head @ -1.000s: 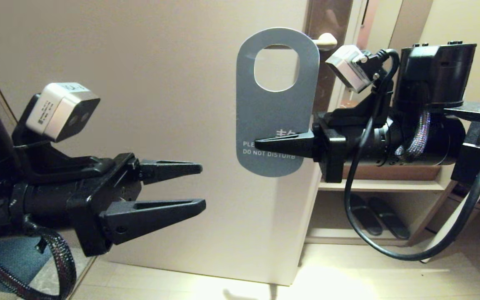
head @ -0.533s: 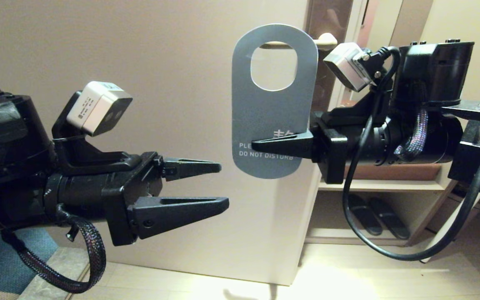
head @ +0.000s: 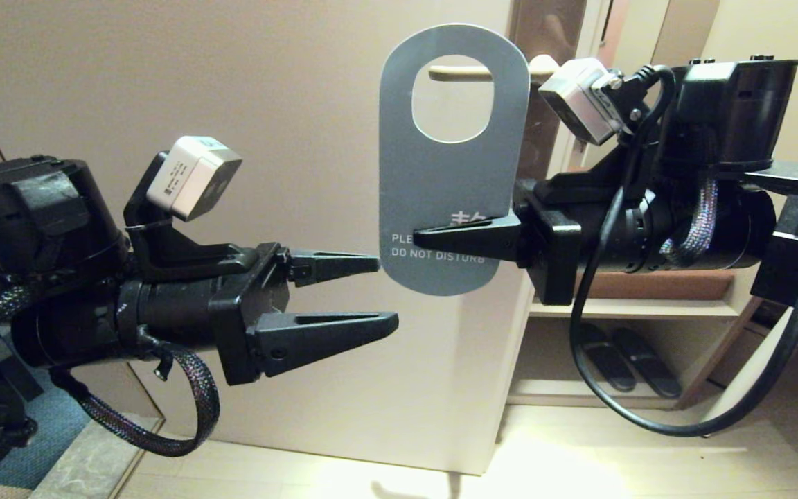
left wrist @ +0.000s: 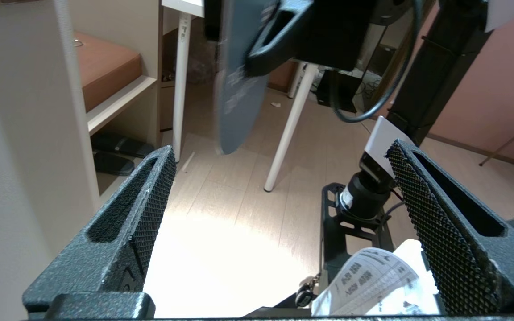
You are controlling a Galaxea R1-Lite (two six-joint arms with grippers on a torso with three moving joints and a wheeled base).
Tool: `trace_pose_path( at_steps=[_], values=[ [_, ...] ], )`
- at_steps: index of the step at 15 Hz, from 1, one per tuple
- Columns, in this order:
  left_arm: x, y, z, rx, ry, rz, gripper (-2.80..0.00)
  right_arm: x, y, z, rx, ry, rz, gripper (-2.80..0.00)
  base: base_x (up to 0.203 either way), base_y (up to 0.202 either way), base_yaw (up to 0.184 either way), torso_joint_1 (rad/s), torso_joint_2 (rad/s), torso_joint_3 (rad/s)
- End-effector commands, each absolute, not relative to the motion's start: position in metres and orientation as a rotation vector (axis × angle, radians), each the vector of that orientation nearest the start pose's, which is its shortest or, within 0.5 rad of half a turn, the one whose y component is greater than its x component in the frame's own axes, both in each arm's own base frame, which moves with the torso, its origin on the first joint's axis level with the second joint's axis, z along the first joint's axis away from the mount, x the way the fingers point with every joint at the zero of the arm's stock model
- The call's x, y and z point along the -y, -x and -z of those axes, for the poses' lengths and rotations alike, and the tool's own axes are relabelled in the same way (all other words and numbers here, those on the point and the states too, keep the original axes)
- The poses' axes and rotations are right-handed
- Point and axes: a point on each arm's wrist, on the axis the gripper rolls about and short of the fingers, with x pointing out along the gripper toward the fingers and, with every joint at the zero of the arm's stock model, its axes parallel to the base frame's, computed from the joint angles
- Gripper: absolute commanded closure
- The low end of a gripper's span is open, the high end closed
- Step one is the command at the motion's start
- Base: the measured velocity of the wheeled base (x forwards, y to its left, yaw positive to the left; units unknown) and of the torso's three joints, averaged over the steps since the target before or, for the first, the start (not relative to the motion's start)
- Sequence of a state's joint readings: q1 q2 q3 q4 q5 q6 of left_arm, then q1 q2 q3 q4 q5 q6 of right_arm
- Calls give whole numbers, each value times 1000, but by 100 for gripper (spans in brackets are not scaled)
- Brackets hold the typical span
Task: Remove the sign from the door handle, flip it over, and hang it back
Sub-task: Hand it to the other hand
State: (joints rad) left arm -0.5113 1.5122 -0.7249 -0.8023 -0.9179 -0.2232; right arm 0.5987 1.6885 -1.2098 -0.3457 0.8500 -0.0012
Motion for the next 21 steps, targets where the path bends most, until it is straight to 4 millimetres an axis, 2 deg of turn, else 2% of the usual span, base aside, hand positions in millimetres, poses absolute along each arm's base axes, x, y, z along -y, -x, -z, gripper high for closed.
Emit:
trace_pose_path(
  at_steps=[1,10,16,21],
  values=[
    [143,-216,-227,-155,183,1432,-280,-194,-254,-274,-134,-16,-1455,0,0,0,0,0,0,0],
    [159,-219,-234,-134,177,1481,-280,-211,-242,-274,-142,-20,-1520,0,0,0,0,0,0,0],
    [168,-213,-233,-161,194,1519,-280,-215,-243,-276,-133,-19,-1525,0,0,0,0,0,0,0],
    [173,-217,-233,-164,198,1527,-280,-217,-244,-274,-140,-20,-1530,0,0,0,0,0,0,0]
  ],
)
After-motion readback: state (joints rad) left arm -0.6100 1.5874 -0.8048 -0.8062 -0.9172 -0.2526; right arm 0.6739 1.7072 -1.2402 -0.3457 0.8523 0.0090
